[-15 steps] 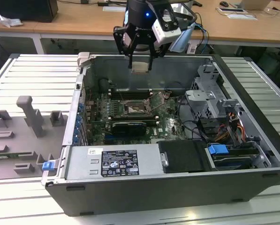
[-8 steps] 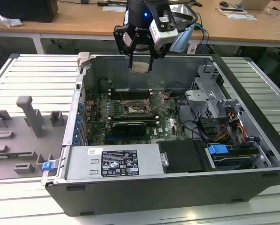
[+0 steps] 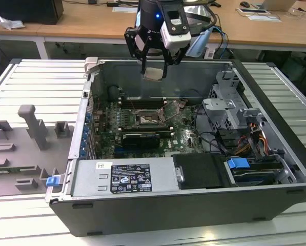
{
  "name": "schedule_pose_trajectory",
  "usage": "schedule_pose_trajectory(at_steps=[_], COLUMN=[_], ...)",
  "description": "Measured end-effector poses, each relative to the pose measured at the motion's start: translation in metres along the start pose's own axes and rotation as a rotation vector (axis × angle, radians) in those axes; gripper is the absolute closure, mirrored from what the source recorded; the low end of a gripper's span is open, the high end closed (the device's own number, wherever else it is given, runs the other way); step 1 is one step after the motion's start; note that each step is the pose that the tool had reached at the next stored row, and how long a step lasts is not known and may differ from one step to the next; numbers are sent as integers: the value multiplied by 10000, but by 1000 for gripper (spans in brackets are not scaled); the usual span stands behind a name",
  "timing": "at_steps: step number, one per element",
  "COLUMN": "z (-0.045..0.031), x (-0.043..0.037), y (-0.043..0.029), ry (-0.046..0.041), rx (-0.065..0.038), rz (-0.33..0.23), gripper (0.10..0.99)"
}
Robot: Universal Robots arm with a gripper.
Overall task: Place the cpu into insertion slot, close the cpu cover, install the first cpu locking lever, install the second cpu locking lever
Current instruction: 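Place the cpu into insertion slot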
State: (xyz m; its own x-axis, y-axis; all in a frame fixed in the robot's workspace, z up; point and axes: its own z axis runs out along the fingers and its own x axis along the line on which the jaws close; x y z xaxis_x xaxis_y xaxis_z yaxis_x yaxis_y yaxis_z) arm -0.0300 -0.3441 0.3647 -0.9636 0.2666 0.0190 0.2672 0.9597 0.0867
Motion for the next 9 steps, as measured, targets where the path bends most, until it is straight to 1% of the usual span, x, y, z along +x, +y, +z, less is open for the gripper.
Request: schedule_pose_trajectory(at_steps=[9], z=[2], x=[0], y=[0], ry=[-48], rx=[-2], rz=[517], gripper=[545])
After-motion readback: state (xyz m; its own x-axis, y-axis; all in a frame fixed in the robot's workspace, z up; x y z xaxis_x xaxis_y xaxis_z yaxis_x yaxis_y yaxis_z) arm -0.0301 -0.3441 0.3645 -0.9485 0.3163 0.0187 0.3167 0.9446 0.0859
